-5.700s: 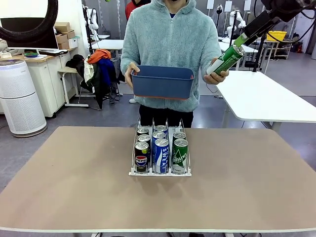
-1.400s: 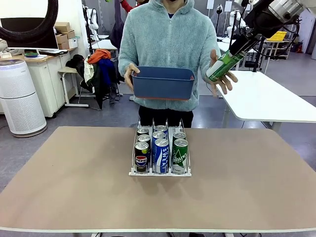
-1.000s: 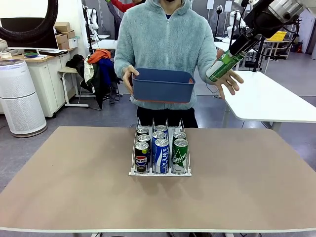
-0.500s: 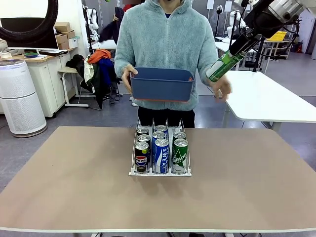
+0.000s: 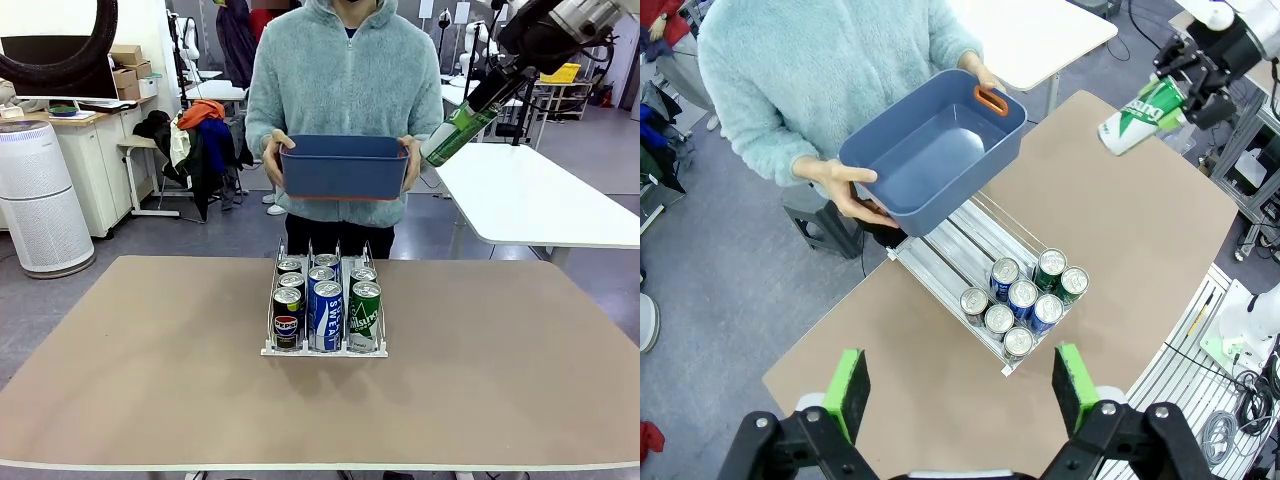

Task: Fill the beverage cans into the dispenser.
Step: Place the picked Sprite in the line of the Automatic Can Dispenser with the same cans.

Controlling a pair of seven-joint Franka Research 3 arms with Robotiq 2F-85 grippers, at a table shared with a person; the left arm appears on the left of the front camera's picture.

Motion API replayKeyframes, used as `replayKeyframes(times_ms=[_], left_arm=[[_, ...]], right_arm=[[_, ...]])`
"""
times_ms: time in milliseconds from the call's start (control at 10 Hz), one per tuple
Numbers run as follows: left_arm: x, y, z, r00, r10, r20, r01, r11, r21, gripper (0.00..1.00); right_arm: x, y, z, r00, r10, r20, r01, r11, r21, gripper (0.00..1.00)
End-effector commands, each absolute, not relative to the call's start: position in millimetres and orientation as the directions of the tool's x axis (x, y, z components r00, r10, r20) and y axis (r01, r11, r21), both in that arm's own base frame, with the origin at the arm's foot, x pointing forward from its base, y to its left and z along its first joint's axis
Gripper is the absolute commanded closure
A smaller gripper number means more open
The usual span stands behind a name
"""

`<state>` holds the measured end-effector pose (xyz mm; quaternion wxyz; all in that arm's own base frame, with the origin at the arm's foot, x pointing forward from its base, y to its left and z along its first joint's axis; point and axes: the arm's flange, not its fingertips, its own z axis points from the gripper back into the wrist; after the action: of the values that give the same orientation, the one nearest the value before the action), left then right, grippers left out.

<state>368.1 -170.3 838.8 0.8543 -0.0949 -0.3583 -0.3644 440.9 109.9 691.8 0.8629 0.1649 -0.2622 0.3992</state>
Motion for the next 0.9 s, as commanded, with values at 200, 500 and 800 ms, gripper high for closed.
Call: replayKeyframes(times_ms=[200, 500, 800], left_arm=[[368.0, -168.4, 839.0, 0.479, -0.553, 0.682, 0.688, 0.719, 0.099, 0.03], [368.0, -168.4, 839.0, 0.479, -0.553, 0.682, 0.688, 0.719, 0.099, 0.03], [368.0, -168.4, 839.0, 0.479, -0.553, 0.682, 0.688, 0.719, 0.099, 0.03]], right_arm=[[357.8, 119.4, 674.1, 0.659, 0.5, 0.561, -0.644, 0.761, 0.077, 0.42], [310.8, 127.4, 604.3, 0.687, 0.554, 0.47, -0.658, 0.749, 0.078, 0.42], [304.8, 123.3, 552.7, 0.62, 0.613, 0.49, -0.742, 0.661, 0.112, 0.42]])
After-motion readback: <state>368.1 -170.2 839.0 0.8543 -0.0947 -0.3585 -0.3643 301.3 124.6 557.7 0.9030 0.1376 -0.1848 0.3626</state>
